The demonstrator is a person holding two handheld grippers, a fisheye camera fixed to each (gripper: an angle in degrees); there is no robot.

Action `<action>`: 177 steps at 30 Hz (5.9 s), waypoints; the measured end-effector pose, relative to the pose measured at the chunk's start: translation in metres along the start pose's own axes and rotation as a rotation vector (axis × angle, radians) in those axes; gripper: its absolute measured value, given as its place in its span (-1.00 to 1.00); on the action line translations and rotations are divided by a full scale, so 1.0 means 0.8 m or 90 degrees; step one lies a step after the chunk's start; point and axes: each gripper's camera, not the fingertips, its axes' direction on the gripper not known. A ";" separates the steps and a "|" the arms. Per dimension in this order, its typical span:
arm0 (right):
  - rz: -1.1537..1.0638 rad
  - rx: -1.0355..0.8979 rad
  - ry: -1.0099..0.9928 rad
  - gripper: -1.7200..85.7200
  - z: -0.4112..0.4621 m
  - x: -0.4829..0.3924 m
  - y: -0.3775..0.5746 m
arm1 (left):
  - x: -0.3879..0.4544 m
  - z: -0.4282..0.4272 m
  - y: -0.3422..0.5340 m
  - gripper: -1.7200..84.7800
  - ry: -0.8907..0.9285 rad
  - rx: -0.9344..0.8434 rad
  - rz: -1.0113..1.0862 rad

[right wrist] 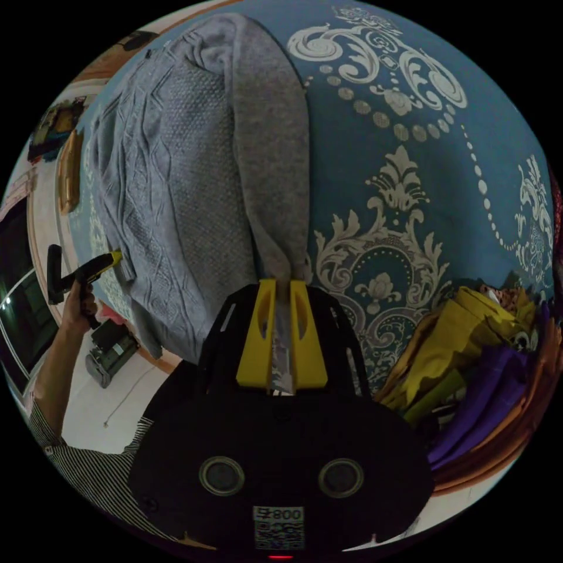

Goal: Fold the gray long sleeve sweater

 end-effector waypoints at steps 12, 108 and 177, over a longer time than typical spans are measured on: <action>-0.059 0.061 0.041 -0.88 -0.188 0.193 0.051 | -0.183 -0.422 0.182 -0.86 -0.048 0.302 -0.036; -0.035 0.370 -0.049 -0.82 0.029 0.420 0.720 | -0.187 -0.252 0.953 -0.89 0.177 0.241 0.208; -0.573 0.403 0.222 -0.79 0.380 -0.170 0.452 | -0.081 0.111 0.454 -0.84 0.036 0.207 0.390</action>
